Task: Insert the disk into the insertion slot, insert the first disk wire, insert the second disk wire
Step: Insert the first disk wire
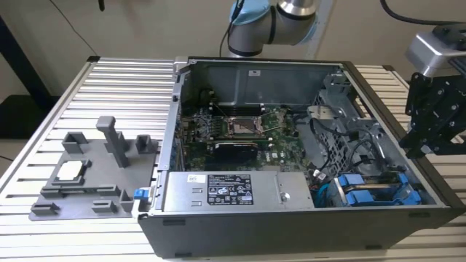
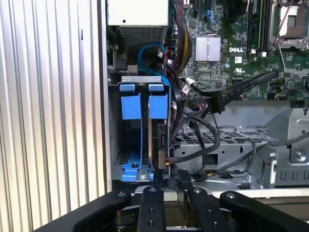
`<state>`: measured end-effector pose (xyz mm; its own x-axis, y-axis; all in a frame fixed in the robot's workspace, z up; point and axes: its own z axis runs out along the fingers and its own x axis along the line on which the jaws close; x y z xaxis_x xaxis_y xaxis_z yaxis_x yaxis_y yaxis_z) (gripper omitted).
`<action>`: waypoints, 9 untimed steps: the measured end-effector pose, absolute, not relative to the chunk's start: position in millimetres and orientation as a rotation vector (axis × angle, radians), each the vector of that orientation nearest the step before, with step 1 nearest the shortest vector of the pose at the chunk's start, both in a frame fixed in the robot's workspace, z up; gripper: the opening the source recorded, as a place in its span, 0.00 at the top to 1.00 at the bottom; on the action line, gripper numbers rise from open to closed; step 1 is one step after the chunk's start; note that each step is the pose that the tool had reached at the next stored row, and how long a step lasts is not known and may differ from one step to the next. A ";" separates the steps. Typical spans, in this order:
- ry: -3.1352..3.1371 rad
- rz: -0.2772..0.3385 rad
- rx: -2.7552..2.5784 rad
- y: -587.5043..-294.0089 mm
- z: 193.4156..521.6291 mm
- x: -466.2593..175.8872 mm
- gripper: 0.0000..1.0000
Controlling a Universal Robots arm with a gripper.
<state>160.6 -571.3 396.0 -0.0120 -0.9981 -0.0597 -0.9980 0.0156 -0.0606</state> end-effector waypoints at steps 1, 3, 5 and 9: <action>2.176 -0.002 -2.146 -571.3 396.1 160.6 0.73; 2.176 -0.002 -2.146 -571.1 396.5 160.6 0.73; 2.176 -0.002 -2.146 -569.2 396.5 160.5 0.73; 2.176 -0.002 -2.146 -558.4 396.4 160.1 0.73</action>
<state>160.1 -558.4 396.4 -0.0119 -0.9982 -0.0595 -0.9980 0.0155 -0.0606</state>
